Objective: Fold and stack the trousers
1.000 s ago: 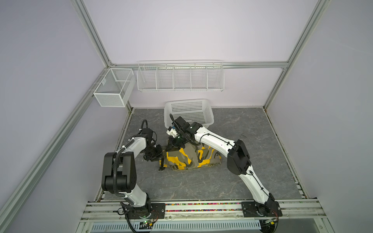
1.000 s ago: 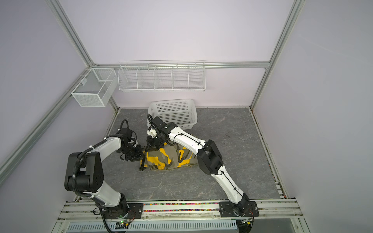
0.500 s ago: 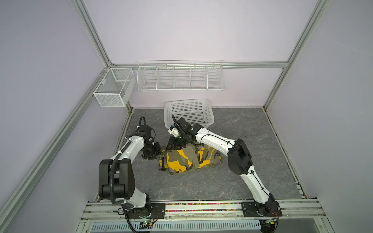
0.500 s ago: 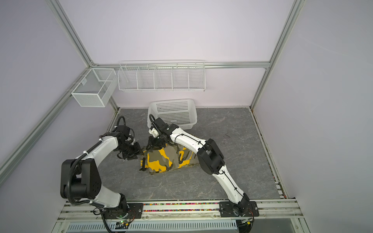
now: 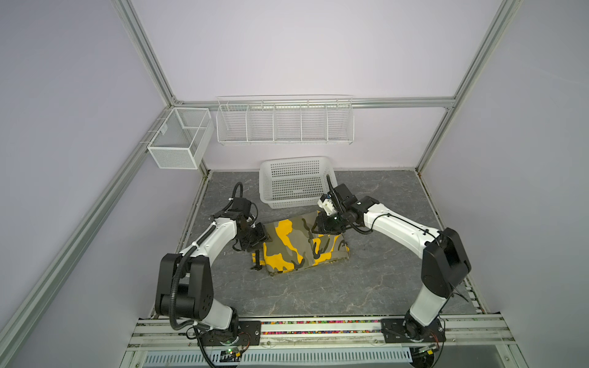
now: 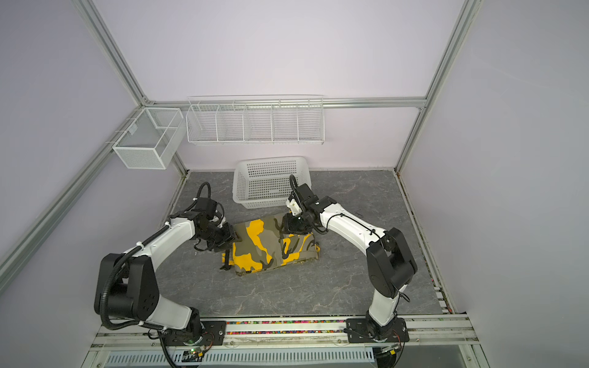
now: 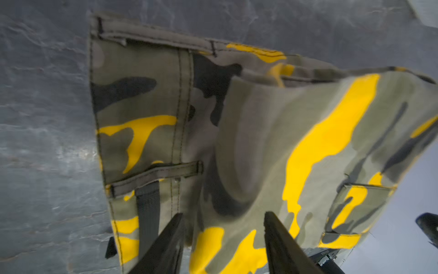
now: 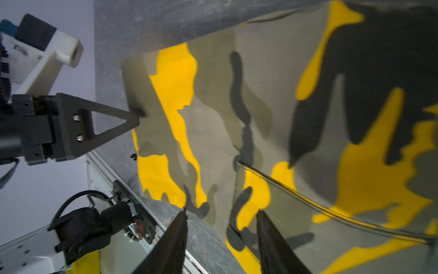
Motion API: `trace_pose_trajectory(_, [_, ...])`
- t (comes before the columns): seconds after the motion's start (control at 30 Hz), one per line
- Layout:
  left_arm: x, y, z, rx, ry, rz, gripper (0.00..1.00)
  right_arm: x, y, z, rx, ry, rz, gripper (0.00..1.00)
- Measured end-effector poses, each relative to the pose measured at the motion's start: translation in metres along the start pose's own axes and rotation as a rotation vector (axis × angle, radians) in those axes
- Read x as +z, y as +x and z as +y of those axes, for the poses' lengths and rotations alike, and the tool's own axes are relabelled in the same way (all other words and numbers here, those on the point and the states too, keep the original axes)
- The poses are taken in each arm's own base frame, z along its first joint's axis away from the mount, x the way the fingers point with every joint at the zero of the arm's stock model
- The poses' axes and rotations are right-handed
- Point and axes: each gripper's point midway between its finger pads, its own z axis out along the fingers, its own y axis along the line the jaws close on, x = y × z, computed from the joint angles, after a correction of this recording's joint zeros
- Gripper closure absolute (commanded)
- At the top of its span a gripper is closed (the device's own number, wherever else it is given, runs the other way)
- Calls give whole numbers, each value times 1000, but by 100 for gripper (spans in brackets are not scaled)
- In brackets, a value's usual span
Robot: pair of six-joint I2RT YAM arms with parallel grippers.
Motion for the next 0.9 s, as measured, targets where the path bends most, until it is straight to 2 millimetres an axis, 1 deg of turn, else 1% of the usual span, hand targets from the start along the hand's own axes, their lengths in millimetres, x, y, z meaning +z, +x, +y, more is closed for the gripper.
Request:
trace_pose_trajectory(0.07, [6, 1, 3, 1, -13, 16, 54, -2, 3, -19, 21, 38, 5, 50])
trace_pose_trajectory(0.13, [8, 0, 4, 4, -14, 19, 63, -4, 6, -34, 32, 71, 11, 50])
trace_pose_trajectory(0.2, [8, -1, 2, 12, -8, 15, 77, -5, 10, -42, 30, 95, 20, 50])
trace_pose_trajectory(0.27, [8, -2, 0, 17, 2, 12, 95, -4, 12, -45, 21, 106, 27, 50])
trace_pose_trajectory(0.3, [8, -2, -1, 19, 5, 13, 100, -3, 13, -46, 15, 112, 28, 50])
trace_pose_trajectory(0.4, [4, -1, -4, 24, 6, 22, 100, -3, 13, -49, -2, 124, 26, 50])
trace_pose_trajectory(0.47, [-6, -3, -11, 26, 10, 17, 100, -4, 12, -50, -10, 131, 24, 50])
trace_pose_trajectory(0.53, [-24, -7, -23, 39, 22, -1, 100, -4, 12, -51, -19, 141, 20, 51])
trace_pose_trajectory(0.67, [-74, -12, -53, 83, 76, -75, 100, -4, 11, -53, -33, 147, 17, 52])
trace_pose_trajectory(0.73, [-94, -12, -63, 99, 94, -102, 100, -4, 11, -52, -34, 146, 18, 53])
trace_pose_trajectory(0.8, [-105, -10, -66, 111, 92, -114, 100, -3, 11, -50, -36, 139, 19, 54])
trace_pose_trajectory(0.83, [-107, -9, -64, 114, 78, -112, 100, -2, 12, -50, -39, 137, 22, 55])
trace_pose_trajectory(0.9, [-102, -7, -54, 112, 27, -92, 100, 6, 14, -47, -48, 133, 37, 57])
